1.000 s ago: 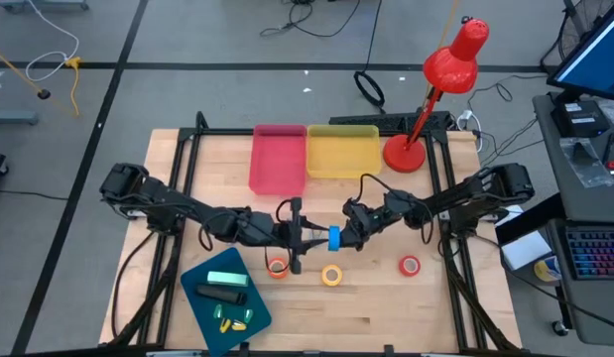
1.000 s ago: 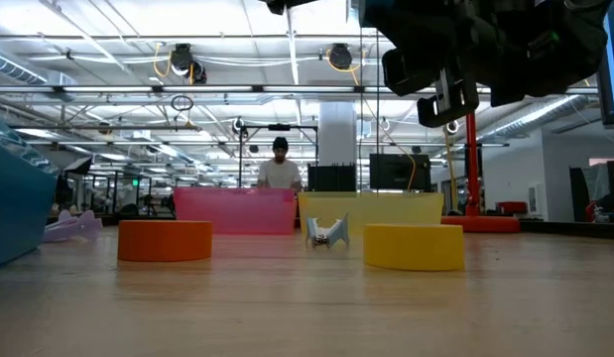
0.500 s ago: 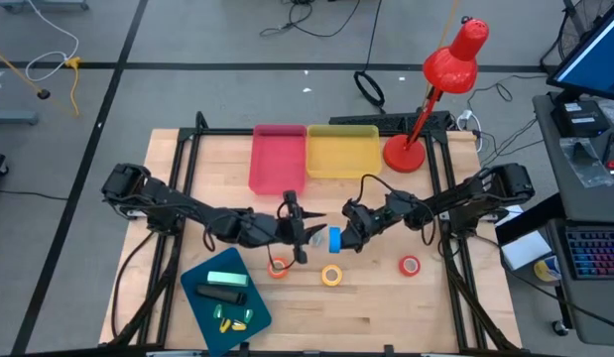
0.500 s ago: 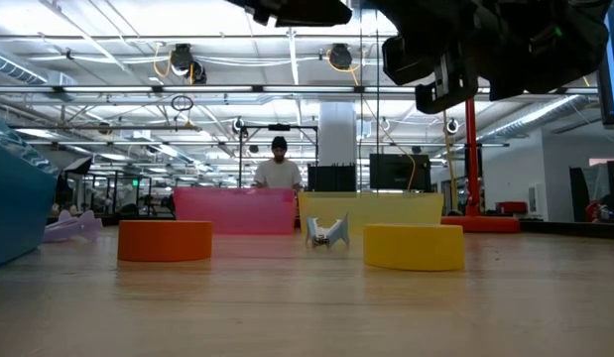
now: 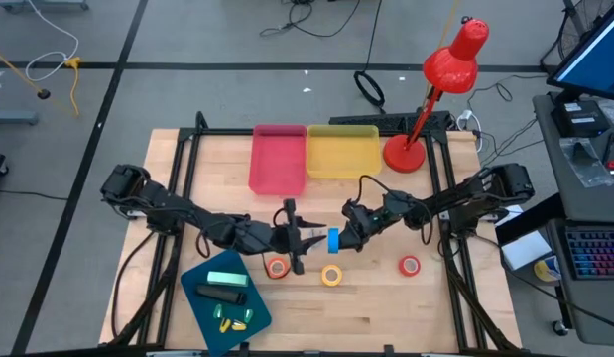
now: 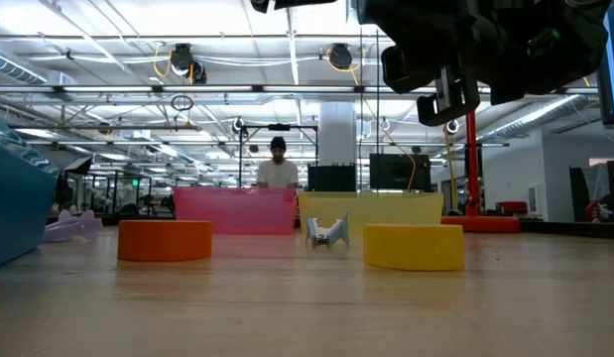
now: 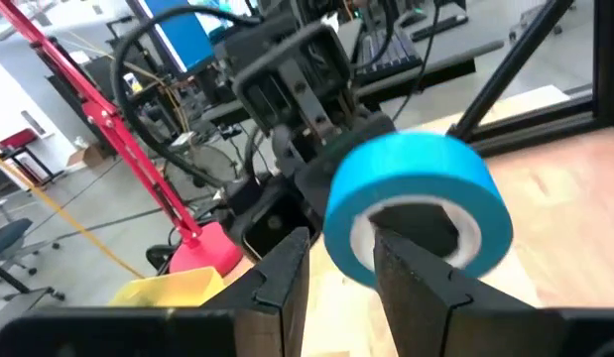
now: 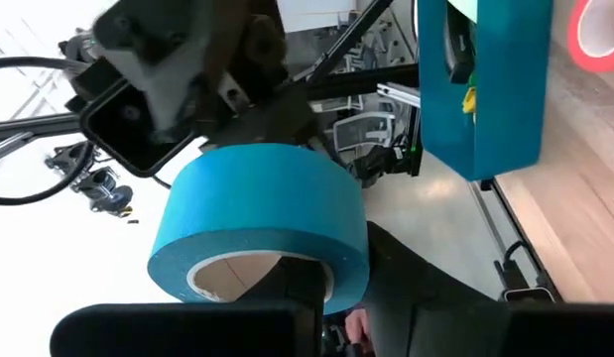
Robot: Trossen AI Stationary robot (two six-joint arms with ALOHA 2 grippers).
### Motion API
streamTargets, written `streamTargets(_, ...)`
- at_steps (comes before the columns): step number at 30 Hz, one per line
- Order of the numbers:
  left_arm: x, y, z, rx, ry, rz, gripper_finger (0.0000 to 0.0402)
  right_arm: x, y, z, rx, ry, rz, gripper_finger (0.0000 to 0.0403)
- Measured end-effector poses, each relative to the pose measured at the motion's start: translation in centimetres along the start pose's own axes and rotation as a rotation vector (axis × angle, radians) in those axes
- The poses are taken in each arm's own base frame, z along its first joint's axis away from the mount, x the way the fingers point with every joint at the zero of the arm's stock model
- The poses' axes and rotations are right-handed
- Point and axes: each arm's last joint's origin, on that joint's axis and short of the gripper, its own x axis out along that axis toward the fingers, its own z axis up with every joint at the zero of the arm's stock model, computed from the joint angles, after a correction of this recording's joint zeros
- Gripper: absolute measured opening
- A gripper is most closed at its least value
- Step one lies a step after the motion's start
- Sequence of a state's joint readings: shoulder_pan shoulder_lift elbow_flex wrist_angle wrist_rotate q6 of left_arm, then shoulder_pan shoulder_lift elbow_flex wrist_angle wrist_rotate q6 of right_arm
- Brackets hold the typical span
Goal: Pick and place Stapler, Stapler remover, tape
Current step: Put the blue tape into the red bin
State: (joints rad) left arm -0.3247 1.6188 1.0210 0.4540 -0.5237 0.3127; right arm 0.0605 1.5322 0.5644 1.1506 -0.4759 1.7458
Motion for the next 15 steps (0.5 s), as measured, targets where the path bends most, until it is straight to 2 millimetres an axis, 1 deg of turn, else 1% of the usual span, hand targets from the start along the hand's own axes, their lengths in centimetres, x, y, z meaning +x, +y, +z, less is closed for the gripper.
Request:
streamTargets(4,-0.04,0.04,0.28,0.016,-0.025,0.002,0.0118,-0.02,-0.18,0.07,0.007,-0.004,-0.018,0.0034)
streamTargets(10,0.17,0.22,0.18,0.017,-0.043,-0.059,0.0118,-0.04,-0.3,0.08,0.007,-0.006,-0.029,0.0034)
streamTargets(15,0.23,0.33,0.14,0.036,-0.044,-0.059,0.0118,-0.05,-0.3,0.11,0.008,-0.014,-0.029,0.0034)
